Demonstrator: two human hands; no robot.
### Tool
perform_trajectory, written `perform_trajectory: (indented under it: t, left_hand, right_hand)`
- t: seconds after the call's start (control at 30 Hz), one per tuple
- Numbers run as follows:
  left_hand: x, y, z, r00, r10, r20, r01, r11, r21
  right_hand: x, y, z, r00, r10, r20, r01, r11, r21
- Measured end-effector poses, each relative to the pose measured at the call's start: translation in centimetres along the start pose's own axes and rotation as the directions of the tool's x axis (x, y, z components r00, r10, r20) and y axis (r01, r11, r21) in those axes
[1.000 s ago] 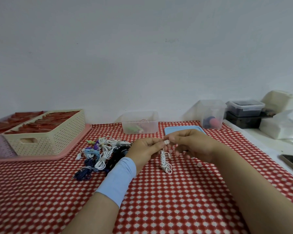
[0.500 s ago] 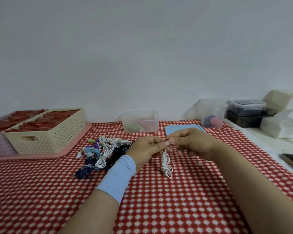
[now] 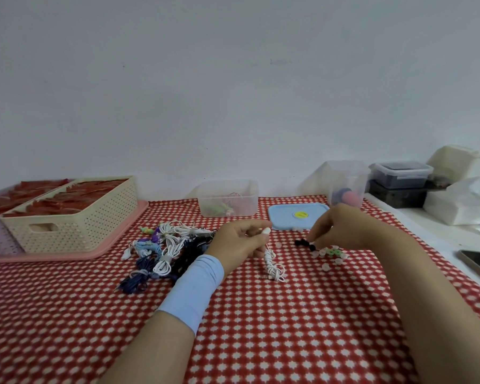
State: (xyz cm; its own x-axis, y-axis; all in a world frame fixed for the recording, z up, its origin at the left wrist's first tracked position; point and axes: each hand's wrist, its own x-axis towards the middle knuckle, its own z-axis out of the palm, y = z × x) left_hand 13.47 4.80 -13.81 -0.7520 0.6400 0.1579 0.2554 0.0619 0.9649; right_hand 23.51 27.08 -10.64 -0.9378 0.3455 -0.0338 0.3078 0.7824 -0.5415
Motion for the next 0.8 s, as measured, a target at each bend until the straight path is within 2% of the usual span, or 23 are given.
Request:
perform_trajectory:
  t: [0.3, 0.53, 0.8]
  left_hand:
    - [-0.2, 0.1, 0.0, 1.000, -0.023, 0.004, 0.023, 0.999, 0.035]
    - [-0.1, -0.2, 0.0, 1.000, 0.017, -0.002, -0.017, 0.998, 0.064]
    - [0.1, -0.4, -0.6, 0.997, -0.012, -0.076, 0.021, 0.992, 0.121]
  right_hand:
    - [0.2, 0.2, 0.3, 0.994, 0.069, 0.083, -0.057, 0.989, -0.135]
    - [0.5, 0.0, 0.7, 1.000, 0.000, 0.022, 0.003, 0.992, -0.126]
    - [0.8, -1.6, 2.1, 0.994, -0.104, -0.035, 0.101, 0.992, -0.074]
